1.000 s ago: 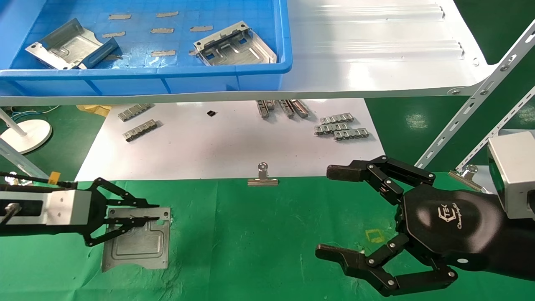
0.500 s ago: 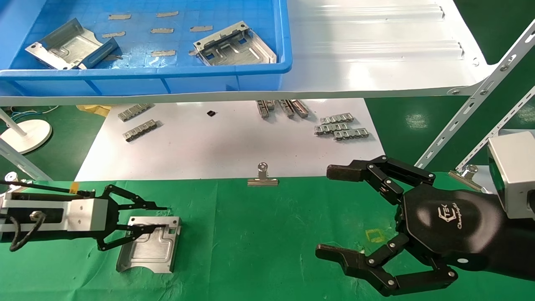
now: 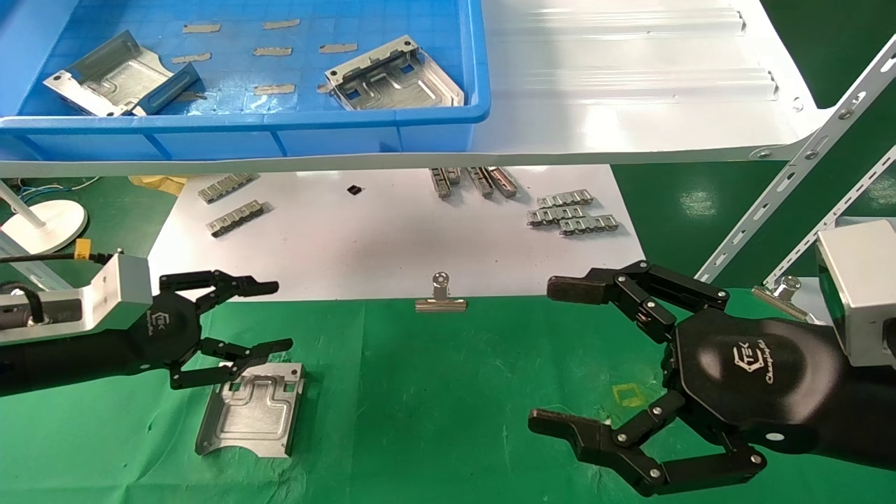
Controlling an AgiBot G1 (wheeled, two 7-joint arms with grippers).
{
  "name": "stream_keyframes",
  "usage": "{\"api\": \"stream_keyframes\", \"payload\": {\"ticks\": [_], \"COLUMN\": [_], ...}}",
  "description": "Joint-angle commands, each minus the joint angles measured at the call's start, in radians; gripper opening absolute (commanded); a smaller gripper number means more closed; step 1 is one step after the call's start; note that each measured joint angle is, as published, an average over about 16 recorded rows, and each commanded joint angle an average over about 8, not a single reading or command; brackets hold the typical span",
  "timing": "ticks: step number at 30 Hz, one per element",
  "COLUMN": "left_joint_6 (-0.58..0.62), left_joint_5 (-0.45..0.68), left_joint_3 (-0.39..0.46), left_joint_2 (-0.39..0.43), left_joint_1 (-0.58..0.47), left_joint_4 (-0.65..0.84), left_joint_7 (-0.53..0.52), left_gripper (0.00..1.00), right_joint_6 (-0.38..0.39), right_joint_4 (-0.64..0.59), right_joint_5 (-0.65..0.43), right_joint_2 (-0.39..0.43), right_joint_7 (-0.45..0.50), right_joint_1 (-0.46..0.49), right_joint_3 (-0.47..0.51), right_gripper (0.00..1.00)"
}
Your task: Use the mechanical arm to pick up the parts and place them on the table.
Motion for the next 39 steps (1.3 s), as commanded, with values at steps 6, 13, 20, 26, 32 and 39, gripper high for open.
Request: {"api": "stream_keyframes", "payload": {"ticks": [6,13,20,26,32,39], "left_joint_6": [0.001,-0.003,-0.014,-0.025,-0.036,-0.049], "left_joint_5": [-0.042,-0.035,-0.053,-0.07,-0.086,-0.105], "left_joint_3": [-0.014,-0.028,-0.088,-0.144,-0.2,-0.264], "left_joint_2": [-0.006,-0.012,-0.035,-0.056,-0.077,-0.102], "left_joint_1": [0.022,0.032,0.087,0.138,0.189,0.248], "left_joint_4": [-0.005,-0.041,-0.161,-0.274,-0.385,-0.514], "left_joint_7": [-0.042,-0.056,-0.144,-0.226,-0.306,-0.4], "left_gripper": [1.0,1.0,1.0,1.0,1.0,1.0], "right_joint_6": [0.0,0.0,0.0,0.0,0.0,0.0], "right_joint_4": [0.0,0.0,0.0,0.0,0.0,0.0], "right_joint_5": [0.0,0.0,0.0,0.0,0.0,0.0], "right_joint_2": [0.0,0.0,0.0,0.0,0.0,0.0], "right_joint_7": [0.0,0.0,0.0,0.0,0.0,0.0], "right_joint_1": [0.0,0.0,0.0,0.0,0.0,0.0], "right_joint_3": [0.0,0.0,0.0,0.0,0.0,0.0], "right_gripper": [1.0,1.0,1.0,1.0,1.0,1.0]}}
